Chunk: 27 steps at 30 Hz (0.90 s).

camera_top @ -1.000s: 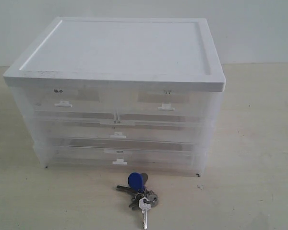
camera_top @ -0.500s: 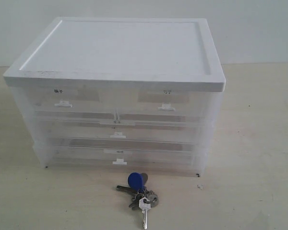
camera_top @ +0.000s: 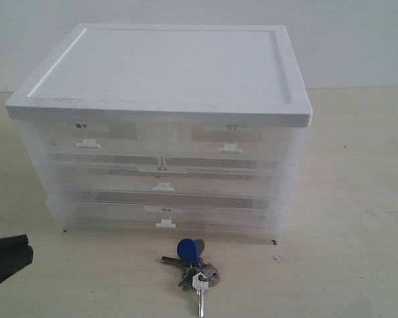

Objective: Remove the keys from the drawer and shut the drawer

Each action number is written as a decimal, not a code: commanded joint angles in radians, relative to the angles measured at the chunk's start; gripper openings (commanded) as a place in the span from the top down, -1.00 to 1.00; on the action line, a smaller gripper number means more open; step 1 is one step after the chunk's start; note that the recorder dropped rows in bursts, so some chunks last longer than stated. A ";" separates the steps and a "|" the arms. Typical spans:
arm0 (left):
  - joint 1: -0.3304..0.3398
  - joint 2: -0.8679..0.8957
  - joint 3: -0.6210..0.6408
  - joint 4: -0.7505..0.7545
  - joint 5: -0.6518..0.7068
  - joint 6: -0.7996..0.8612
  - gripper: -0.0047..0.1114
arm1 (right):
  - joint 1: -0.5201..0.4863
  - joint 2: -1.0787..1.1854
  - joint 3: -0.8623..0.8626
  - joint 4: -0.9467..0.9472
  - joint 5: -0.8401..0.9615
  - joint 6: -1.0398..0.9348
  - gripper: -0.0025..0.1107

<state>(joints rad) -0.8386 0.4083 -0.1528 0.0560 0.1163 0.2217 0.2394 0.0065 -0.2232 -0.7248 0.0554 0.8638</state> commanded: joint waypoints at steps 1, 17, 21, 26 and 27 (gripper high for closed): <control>0.118 -0.016 0.077 0.016 -0.050 -0.091 0.84 | 0.004 -0.006 0.002 -0.005 -0.006 -0.005 0.96; 0.734 -0.406 0.153 -0.045 0.004 -0.194 0.84 | 0.004 -0.006 0.002 -0.005 -0.006 -0.005 0.96; 0.852 -0.408 0.153 -0.066 0.004 -0.194 0.84 | 0.004 -0.006 0.002 -0.005 -0.006 -0.005 0.96; 0.925 -0.408 0.153 -0.063 0.022 -0.194 0.84 | 0.004 -0.006 0.002 -0.005 -0.006 -0.005 0.96; 0.927 -0.408 0.153 -0.056 0.051 -0.192 0.84 | 0.004 -0.006 0.002 -0.005 -0.006 -0.005 0.96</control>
<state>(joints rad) 0.0775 0.0040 -0.0035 0.0000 0.1337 0.0369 0.2394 0.0065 -0.2232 -0.7248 0.0536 0.8638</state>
